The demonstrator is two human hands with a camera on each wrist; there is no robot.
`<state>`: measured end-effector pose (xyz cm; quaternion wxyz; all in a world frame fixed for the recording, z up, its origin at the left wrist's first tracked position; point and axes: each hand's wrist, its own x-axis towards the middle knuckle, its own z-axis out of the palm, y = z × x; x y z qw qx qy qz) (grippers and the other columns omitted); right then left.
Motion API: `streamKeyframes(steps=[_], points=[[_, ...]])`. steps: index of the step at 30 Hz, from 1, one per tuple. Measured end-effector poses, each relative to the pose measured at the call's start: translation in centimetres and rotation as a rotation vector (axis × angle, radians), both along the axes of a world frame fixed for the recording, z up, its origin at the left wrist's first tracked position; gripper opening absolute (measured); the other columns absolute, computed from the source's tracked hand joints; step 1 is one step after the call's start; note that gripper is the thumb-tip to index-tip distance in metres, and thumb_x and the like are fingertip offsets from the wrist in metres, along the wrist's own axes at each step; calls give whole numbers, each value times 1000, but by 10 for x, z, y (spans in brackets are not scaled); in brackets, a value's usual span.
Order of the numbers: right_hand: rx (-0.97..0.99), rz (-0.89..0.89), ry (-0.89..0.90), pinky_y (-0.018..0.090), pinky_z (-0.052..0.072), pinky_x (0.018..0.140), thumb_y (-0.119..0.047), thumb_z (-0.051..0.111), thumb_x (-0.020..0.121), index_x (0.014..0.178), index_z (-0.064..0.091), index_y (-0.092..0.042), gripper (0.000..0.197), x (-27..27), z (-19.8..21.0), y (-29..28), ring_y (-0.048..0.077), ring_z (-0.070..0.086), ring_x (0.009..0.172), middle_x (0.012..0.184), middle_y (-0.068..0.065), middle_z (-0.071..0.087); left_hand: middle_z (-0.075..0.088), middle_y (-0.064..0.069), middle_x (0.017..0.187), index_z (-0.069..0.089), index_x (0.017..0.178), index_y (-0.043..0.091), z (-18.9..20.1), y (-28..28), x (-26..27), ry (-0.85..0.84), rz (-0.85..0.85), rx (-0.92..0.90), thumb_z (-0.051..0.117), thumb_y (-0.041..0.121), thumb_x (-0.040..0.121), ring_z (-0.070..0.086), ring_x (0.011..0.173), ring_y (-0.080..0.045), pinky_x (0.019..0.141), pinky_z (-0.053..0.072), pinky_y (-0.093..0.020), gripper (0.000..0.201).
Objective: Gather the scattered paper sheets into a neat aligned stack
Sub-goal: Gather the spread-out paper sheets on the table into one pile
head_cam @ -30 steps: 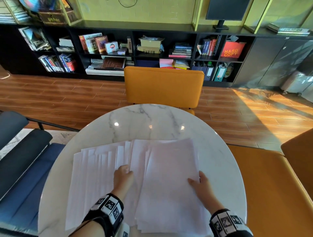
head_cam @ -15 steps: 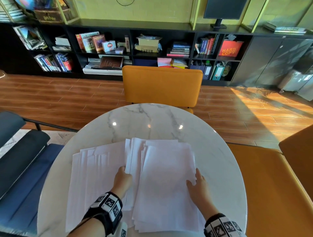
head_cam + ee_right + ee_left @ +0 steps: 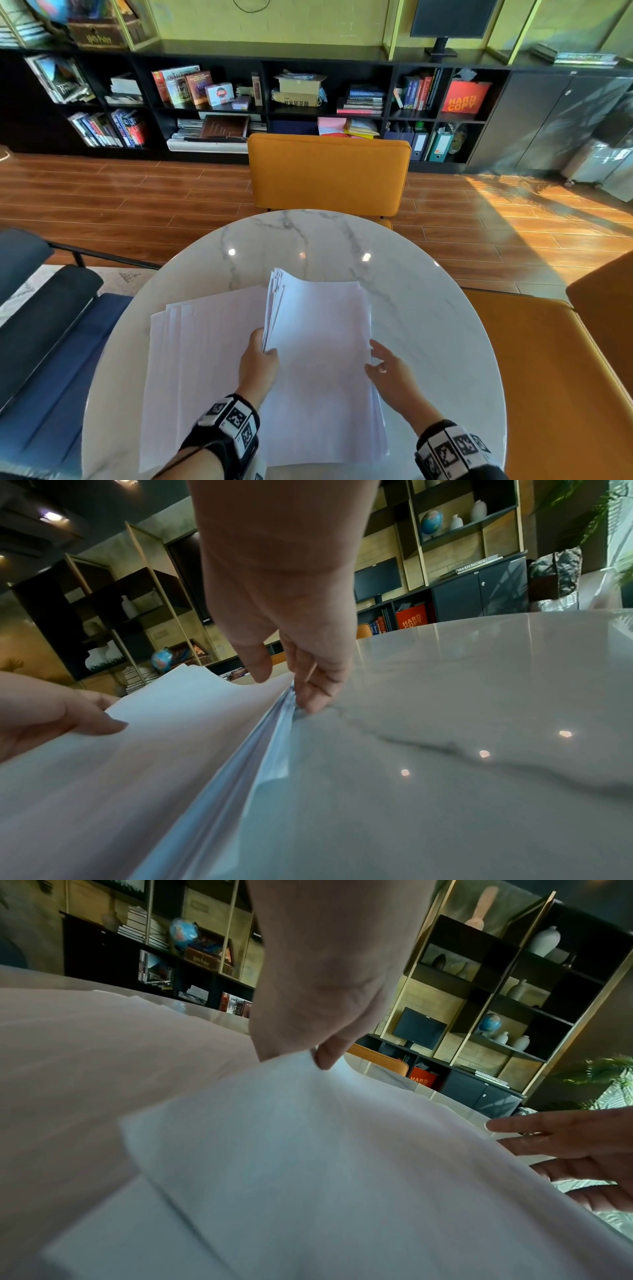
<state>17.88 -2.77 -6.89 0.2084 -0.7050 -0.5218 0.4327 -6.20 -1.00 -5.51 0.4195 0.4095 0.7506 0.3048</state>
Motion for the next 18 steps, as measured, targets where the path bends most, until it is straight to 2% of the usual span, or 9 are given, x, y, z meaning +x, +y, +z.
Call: streamKeyframes(steps=[2,3,6,8,10,12,14,16,18], points=[[2,-1,11,20,39,78,-15,59,87,140,42,-16,56,0,1,4,13,57,78,130,7,60,67,-12,106,51,123,21,0,-1,-1,-6,-7,27,45,3,82,63,88,-33,69,46,-31,45],[-4,-15,28,21,40,78,-14,60,87,140,42,-15,56,0,2,6,14,57,79,127,7,60,68,-12,106,52,122,21,0,0,-1,-25,-3,46,45,2,82,63,87,-32,67,46,-30,44],[-31,-108,102,27,42,82,-17,64,86,141,38,-10,62,4,4,11,22,58,95,113,5,54,69,-11,101,57,111,20,8,3,-1,-132,25,95,47,-3,82,65,81,-30,63,47,-29,39],[-25,-169,146,30,42,85,-22,67,83,142,34,-9,68,8,2,12,25,58,103,113,5,52,69,-6,94,58,106,21,15,4,0,-219,48,105,51,-5,82,64,76,-26,62,48,-28,36],[-30,-210,234,30,43,87,-26,69,82,142,35,-12,70,11,2,12,24,58,104,115,4,55,68,-3,92,58,106,21,20,5,1,-297,70,93,56,-3,82,65,73,-22,60,50,-27,34],[-55,-244,375,38,51,91,-23,71,81,134,46,-11,60,13,2,10,26,64,101,113,8,64,69,-5,95,59,109,19,22,4,0,-363,72,60,59,-1,82,67,75,-23,63,53,-29,34],[-61,-304,492,49,53,91,-11,69,82,125,52,-3,47,14,3,7,33,67,93,106,17,69,69,-7,98,56,112,19,22,3,-1,-379,46,19,58,1,82,68,78,-25,65,53,-31,35],[-47,-347,512,54,53,88,-2,63,84,120,52,1,38,14,1,5,35,65,84,96,22,68,67,-11,104,54,115,17,20,1,-1,-368,15,-19,55,1,83,66,78,-24,63,52,-29,36],[-49,-352,458,54,54,84,1,61,84,117,52,-1,34,12,-3,5,34,64,79,90,21,67,65,-11,111,53,119,12,16,-2,-4,-302,-43,-48,55,3,86,63,83,-20,65,49,-27,34]])
